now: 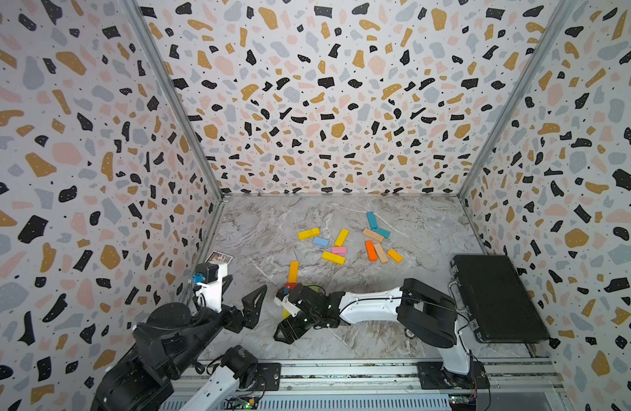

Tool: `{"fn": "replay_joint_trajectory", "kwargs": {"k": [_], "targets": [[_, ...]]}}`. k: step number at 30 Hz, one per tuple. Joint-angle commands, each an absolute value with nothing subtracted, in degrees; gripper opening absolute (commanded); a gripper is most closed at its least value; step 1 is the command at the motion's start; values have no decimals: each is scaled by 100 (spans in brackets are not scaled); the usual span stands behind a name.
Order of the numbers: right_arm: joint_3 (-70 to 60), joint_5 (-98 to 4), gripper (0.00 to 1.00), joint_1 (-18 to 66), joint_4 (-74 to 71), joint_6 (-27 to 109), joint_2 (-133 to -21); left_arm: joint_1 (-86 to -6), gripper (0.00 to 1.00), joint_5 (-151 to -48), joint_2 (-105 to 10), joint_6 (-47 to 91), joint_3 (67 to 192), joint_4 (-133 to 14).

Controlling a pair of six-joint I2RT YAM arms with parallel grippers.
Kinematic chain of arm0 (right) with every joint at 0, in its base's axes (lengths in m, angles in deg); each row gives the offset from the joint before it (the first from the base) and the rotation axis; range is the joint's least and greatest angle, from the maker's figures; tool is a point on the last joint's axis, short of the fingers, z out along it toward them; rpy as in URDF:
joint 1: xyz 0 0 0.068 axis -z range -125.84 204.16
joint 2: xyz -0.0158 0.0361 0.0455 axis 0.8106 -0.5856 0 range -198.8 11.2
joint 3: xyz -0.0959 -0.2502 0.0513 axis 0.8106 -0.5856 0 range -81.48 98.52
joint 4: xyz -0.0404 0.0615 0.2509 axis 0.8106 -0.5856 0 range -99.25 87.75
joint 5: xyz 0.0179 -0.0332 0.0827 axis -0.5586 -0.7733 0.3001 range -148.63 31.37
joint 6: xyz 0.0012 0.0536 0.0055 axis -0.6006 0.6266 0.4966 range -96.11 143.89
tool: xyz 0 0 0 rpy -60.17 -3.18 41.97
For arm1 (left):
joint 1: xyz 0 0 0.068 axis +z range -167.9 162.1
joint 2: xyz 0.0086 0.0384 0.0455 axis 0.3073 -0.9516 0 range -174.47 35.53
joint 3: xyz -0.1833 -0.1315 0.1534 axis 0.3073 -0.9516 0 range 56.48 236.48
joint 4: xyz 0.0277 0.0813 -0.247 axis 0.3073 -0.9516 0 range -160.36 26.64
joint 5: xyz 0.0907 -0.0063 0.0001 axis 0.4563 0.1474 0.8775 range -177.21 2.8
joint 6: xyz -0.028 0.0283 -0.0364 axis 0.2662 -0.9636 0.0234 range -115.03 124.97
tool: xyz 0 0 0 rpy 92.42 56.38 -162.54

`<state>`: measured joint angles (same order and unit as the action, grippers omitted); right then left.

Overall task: Assemble the letter h with building blocks
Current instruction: Assemble the building block at the center of the board.

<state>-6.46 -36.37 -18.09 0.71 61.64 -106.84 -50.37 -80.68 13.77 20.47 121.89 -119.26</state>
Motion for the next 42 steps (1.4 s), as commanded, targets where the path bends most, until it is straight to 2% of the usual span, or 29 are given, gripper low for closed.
{"fn": "replay_joint_trajectory", "kwargs": {"k": [1, 15, 42], "targets": [[-327, -3361, 79, -1817, -59, 6429, -10766, -5015, 99, -7956, 1421, 1890, 12319, -11854], [109, -3812, 78, -1801, -735, 6410, -11112, -5015, 99, -7862, 1346, 1753, 12415, -11888], [105, -3925, 77, -1651, -520, 6385, -11290, -5015, 99, -7836, 1329, 1739, 12523, -11987]]}}
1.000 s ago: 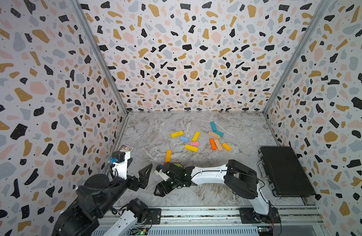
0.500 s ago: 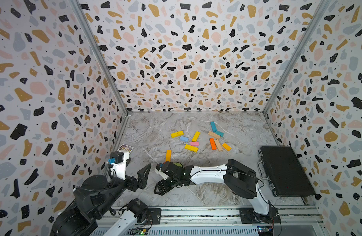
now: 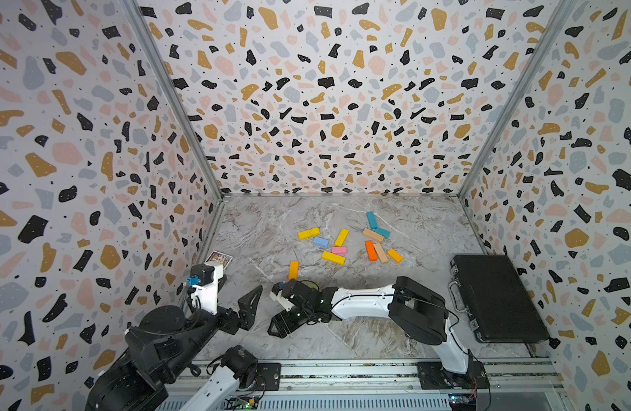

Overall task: Assemble the letter h with building blocks
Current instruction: Assemble the building block at the center of the board.

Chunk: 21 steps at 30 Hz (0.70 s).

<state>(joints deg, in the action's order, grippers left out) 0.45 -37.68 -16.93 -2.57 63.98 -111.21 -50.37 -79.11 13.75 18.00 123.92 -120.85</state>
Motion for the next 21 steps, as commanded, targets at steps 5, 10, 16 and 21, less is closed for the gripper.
{"fn": "replay_joint_trajectory", "kwargs": {"k": [5, 10, 16, 21], "targets": [[69, -3924, 76, -1616, -505, 6353, -11273, -5015, 99, -7835, 1313, 1741, 12536, -11987], [27, -3912, 76, -1598, -506, 6335, -11264, -5009, 99, -7835, 1295, 1743, 12543, -11987], [17, -3837, 77, -1589, -364, 6326, -11254, -5015, 99, -7843, 1298, 1752, 12541, -11987], [-132, -3732, 78, -1589, -93, 6243, -11003, -5015, 99, -7850, 1295, 1753, 12547, -11993]]}}
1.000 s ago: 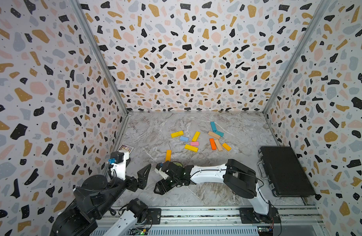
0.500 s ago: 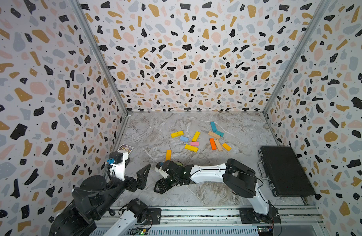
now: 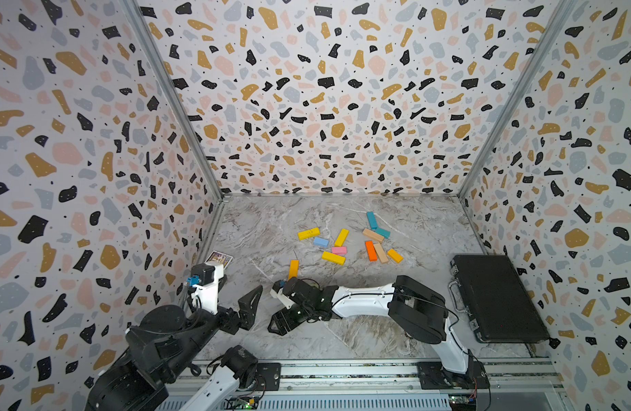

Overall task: Assemble the letter h with building blocks
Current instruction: Assemble the building block at the center of the board.

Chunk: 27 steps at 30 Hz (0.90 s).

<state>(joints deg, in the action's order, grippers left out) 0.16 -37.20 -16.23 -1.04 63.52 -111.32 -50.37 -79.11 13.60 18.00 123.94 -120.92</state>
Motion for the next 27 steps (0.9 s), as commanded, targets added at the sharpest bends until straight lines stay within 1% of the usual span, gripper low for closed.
{"fn": "replay_joint_trajectory", "kwargs": {"k": [1, 8, 10, 13, 15, 17, 20, 23, 27], "targets": [[-186, -3766, 79, -1589, -57, 6218, -10898, -5015, 99, -7854, 1299, 1753, 12566, -12004], [-529, -4108, 77, -1510, -278, 5893, -10012, -5015, 99, -7885, 1402, 1795, 12726, -12014], [-692, -4172, 76, -1323, -347, 5947, -9720, -5015, 99, -7861, 1442, 1790, 12739, -12031], [-594, -4513, 73, -873, -1150, 5850, -9477, -5015, 99, -7826, 1539, 1791, 12690, -12033], [-139, -4816, 71, -625, -1953, 5655, -9609, -5015, 99, -7815, 1602, 1806, 12604, -11989], [338, -5152, 71, -551, -2539, 5519, -9881, -5015, 99, -7875, 1627, 1815, 12534, -11948], [1182, -5606, 74, -338, -3233, 5287, -10438, -5015, 99, -8016, 1619, 1832, 12452, -11910], [1780, -5659, 79, -247, -3459, 5258, -10881, -5013, 99, -8064, 1634, 1830, 12409, -11904], [2387, -5575, 80, -200, -3554, 5307, -11347, -5017, 99, -8194, 1690, 1871, 12318, -11868]]}}
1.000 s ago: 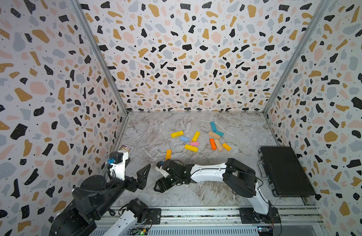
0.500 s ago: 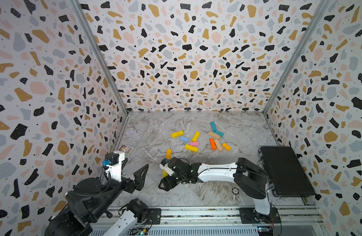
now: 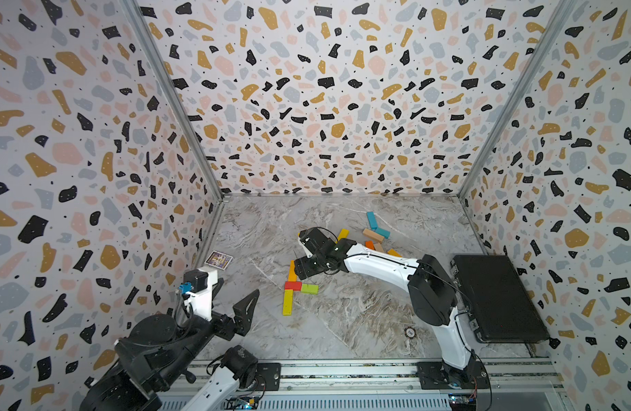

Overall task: Assemble the letter h with building blocks
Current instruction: Assemble the building block at the center of the board.

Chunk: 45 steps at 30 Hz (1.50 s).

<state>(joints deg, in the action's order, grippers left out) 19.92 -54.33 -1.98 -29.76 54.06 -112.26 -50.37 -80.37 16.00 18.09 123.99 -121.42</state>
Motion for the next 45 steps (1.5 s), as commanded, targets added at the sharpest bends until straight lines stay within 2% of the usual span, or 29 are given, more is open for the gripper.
{"fn": "replay_joint_trajectory", "kwargs": {"k": [1, 9, 21, 28, 45], "targets": [[2516, -5526, 81, -201, -3557, 5347, -11456, -5015, 99, -8228, 1690, 1875, 12291, -11856], [3128, -5328, 80, -201, -3550, 5621, -12024, -5022, 99, -8212, 1725, 1819, 12214, -11862], [3671, -5053, 64, -201, -3552, 5882, -12533, -5015, 99, -8141, 1733, 1748, 12150, -11873], [3735, -4892, 50, -205, -3513, 6018, -12670, -5015, 99, -8088, 1734, 1717, 12159, -11873], [3761, -4721, 43, -209, -3434, 5940, -12828, -5015, 99, -8018, 1710, 1674, 12137, -11899]]}}
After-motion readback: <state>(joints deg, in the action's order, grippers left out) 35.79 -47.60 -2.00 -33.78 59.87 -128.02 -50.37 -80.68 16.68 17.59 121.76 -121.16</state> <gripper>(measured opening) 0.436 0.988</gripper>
